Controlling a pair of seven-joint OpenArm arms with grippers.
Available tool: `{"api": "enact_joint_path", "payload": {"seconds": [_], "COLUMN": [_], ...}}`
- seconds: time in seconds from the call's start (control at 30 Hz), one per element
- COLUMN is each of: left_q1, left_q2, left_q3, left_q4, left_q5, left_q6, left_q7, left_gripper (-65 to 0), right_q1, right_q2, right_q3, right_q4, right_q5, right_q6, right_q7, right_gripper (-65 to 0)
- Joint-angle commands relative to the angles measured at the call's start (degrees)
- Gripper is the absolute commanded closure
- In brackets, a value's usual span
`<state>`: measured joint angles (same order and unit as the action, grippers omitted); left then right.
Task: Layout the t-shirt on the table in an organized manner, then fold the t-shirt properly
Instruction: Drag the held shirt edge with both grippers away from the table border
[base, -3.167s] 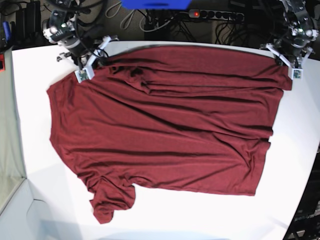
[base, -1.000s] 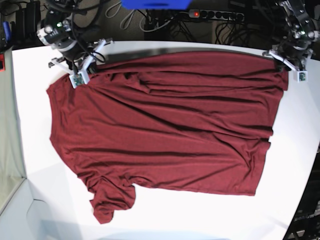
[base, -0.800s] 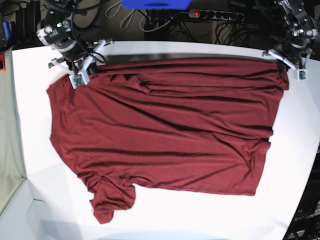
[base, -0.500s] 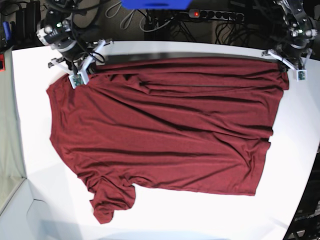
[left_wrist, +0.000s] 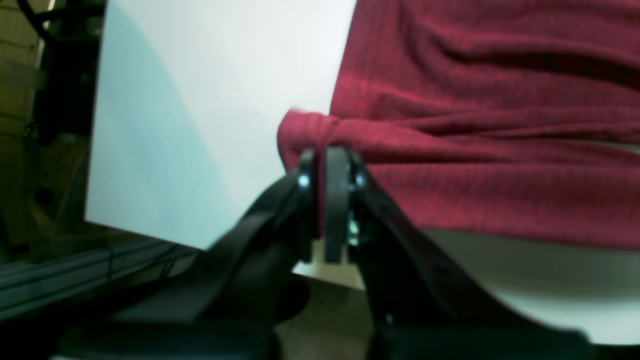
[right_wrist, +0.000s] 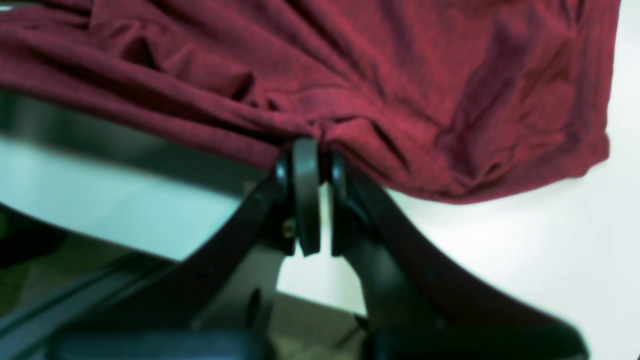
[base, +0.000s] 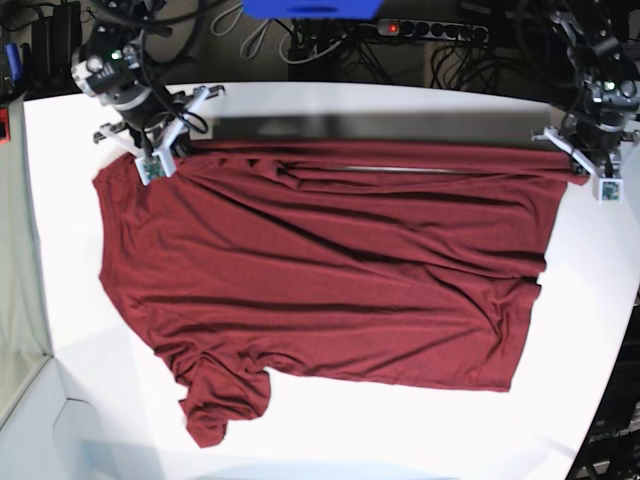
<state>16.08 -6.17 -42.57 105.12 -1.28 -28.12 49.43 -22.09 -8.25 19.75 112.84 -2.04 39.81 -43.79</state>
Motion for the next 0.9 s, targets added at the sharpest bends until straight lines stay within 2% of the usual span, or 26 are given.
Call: {"api": "enact_joint_path", "payload": {"seconds": [0.0,0.2,0.27,0.53,0.73,0.87], "left_q1": [-1.6,-7.2,-9.5,-14.5,-16.8,-18.2], "left_q2": [-1.0,-0.7,-0.6,-0.8,-0.9,-0.7], "left_q3": [-0.2,-0.1,0.0,8.0,10.6,10.6], "left_q4": [1.2,2.6,2.6,1.6,-5.0,-9.5], "left_q5": [0.4,0.4,0.4,0.5,0.7,4.8], "left_q6": [0.4,0.4,0.4,1.2,1.3,1.2], "left_q7": [-0.1,3.0,3.9,4.9,5.0,4.7], "left_gripper": [0.0,0.0,0.0,0.0,0.0,0.0], "right_q1": [0.5,2.9,3.2,6.9,9.8,12.2], "right_q2": [0.1,0.2,1.2,2.1,3.5,4.1], "right_q3": [0.1,0.8,0.8,0.8,0.3,0.4], "right_q4": [1.2,1.3,1.3,0.8,0.5,-2.9], "right_q5": [0.9,0.9,0.9,0.7,0.7,0.6], "right_q6": [0.2,0.2,0.2,0.2,0.2,0.2], "right_q7": [1.0,0.7,0.7,0.7,0.7,0.6], "right_gripper": [0.0,0.0,0.0,0.0,0.0,0.0]}}
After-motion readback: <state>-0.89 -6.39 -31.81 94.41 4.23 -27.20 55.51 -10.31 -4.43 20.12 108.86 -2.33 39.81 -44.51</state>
